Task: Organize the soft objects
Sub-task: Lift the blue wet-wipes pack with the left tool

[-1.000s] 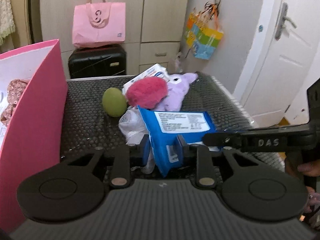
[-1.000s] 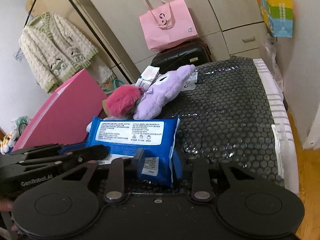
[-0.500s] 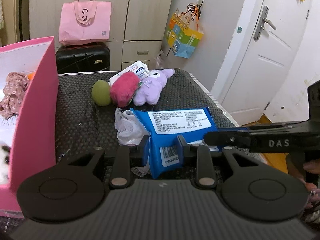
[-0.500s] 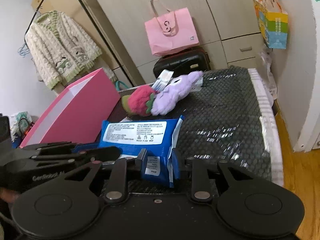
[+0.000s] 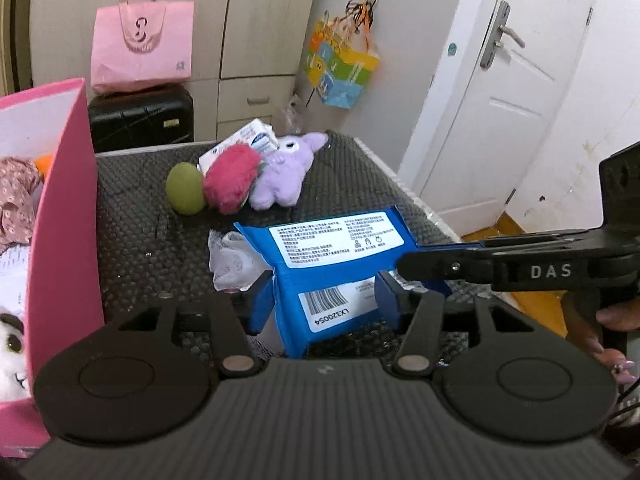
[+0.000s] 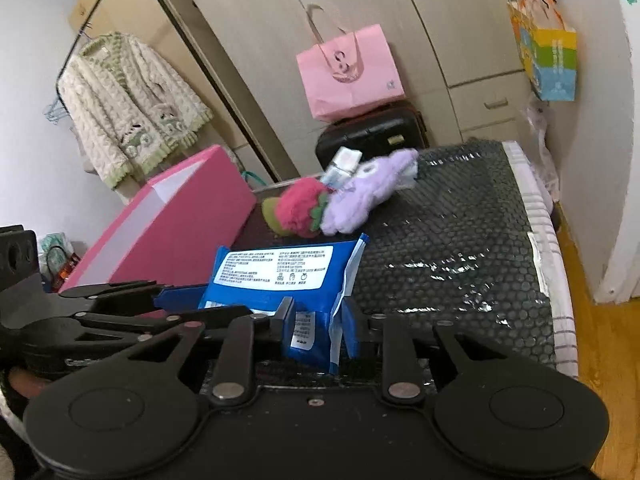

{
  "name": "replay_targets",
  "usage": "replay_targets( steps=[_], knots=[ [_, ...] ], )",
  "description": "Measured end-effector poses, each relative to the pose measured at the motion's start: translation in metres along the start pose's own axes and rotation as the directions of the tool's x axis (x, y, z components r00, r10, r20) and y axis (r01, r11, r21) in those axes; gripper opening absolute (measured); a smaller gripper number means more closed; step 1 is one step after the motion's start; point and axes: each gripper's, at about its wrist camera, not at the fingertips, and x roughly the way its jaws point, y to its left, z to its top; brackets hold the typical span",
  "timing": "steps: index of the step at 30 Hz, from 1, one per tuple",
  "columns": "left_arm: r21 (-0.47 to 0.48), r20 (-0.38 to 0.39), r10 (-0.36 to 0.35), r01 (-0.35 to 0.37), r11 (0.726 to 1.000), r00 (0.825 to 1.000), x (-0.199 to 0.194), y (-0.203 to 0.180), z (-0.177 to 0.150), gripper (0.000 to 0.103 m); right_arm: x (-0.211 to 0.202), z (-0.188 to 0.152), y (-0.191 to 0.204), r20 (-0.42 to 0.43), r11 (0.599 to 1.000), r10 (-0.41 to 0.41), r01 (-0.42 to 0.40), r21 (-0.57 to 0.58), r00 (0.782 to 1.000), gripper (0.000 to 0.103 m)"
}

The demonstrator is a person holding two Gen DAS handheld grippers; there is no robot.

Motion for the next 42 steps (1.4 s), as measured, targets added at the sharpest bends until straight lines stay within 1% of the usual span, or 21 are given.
replay_targets(
  steps=[2, 3, 4, 8, 10, 13, 15, 18, 19, 23, 25, 27, 29, 32, 33, 35, 38, 42],
  knots=[
    [0.011, 0.003, 0.010, -0.010, 1.000, 1.000, 0.001, 0.001, -0.001, 0.052, 0.006, -0.002, -0.006, -0.011, 1.000, 0.001, -0.001, 0.025, 1.000, 0.021],
    [0.019, 0.002, 0.017, -0.017, 1.000, 1.000, 0.001, 0.002, -0.001, 0.051, 0.009, -0.003, -0.010, -0.019, 0.999, -0.002, 0.003, 0.034, 1.000, 0.020],
    [0.021, 0.002, 0.021, -0.021, 1.000, 1.000, 0.000, 0.003, -0.001, 0.048, 0.012, -0.005, -0.014, -0.029, 0.999, -0.014, 0.015, 0.038, 0.999, 0.019],
    [0.019, 0.022, 0.033, -0.033, 0.999, 0.999, -0.008, 0.008, 0.000, 0.047, 0.020, -0.009, -0.024, -0.047, 0.998, -0.040, 0.042, 0.043, 0.998, 0.015],
    [0.037, 0.033, 0.044, -0.045, 0.998, 0.998, -0.011, 0.007, 0.001, 0.040, 0.020, -0.009, -0.026, -0.046, 0.998, -0.042, 0.044, 0.038, 0.998, 0.015],
    [0.087, 0.043, 0.048, -0.052, 0.995, 0.998, -0.011, 0.000, 0.003, 0.034, 0.020, -0.010, -0.027, -0.046, 0.999, -0.042, 0.043, 0.030, 0.998, 0.015],
    [0.116, 0.028, 0.051, -0.054, 0.992, 0.998, -0.009, -0.005, 0.003, 0.032, 0.019, -0.011, -0.029, -0.046, 0.999, -0.039, 0.040, 0.029, 0.998, 0.015],
    [0.132, 0.007, 0.118, -0.118, 0.984, 0.993, -0.004, -0.011, 0.003, 0.031, 0.018, -0.013, -0.032, -0.045, 0.999, -0.029, 0.031, 0.041, 0.999, 0.015],
    [0.137, 0.004, 0.124, -0.123, 0.983, 0.992, -0.003, -0.011, 0.002, 0.029, 0.018, -0.013, -0.034, -0.044, 0.999, -0.025, 0.027, 0.044, 0.999, 0.015],
    [0.126, -0.015, 0.081, -0.079, 0.989, 0.997, -0.005, -0.013, 0.000, 0.028, 0.018, -0.013, -0.035, -0.045, 0.999, -0.018, 0.020, 0.040, 0.999, 0.015],
    [0.132, -0.015, 0.084, -0.082, 0.988, 0.996, -0.003, -0.016, -0.002, 0.028, 0.019, -0.013, -0.035, -0.047, 0.999, -0.003, 0.005, 0.041, 0.999, 0.016],
    [0.129, -0.014, 0.085, -0.083, 0.988, 0.996, 0.000, -0.018, -0.003, 0.028, 0.021, -0.013, -0.038, -0.052, 0.999, 0.025, -0.023, 0.043, 0.998, 0.019],
    [0.113, -0.018, 0.088, -0.085, 0.990, 0.996, 0.004, -0.018, -0.003, 0.028, 0.022, -0.014, -0.041, -0.053, 0.998, 0.058, -0.057, 0.014, 0.997, 0.020],
    [0.107, -0.021, 0.098, -0.095, 0.990, 0.995, 0.008, -0.017, -0.003, 0.028, 0.023, -0.014, -0.055, -0.055, 0.989, 0.131, -0.127, 0.078, 0.990, 0.021],
    [0.098, -0.024, 0.103, -0.101, 0.990, 0.994, 0.008, -0.016, -0.004, 0.028, 0.024, -0.014, -0.061, -0.056, 0.983, 0.160, -0.154, 0.099, 0.986, 0.021],
    [0.067, -0.038, 0.116, -0.114, 0.991, 0.992, 0.010, -0.014, -0.004, 0.029, 0.024, -0.014, -0.067, -0.055, 0.975, 0.190, -0.182, 0.128, 0.980, 0.022],
    [0.055, -0.038, 0.133, -0.131, 0.990, 0.990, 0.013, -0.013, -0.006, 0.031, 0.025, -0.015, -0.067, -0.054, 0.974, 0.198, -0.190, 0.125, 0.979, 0.022],
    [0.071, -0.027, 0.121, -0.119, 0.990, 0.992, 0.013, -0.015, -0.008, 0.032, 0.026, -0.013, -0.061, -0.063, 0.978, 0.188, -0.182, 0.097, 0.980, 0.023]
  ],
)
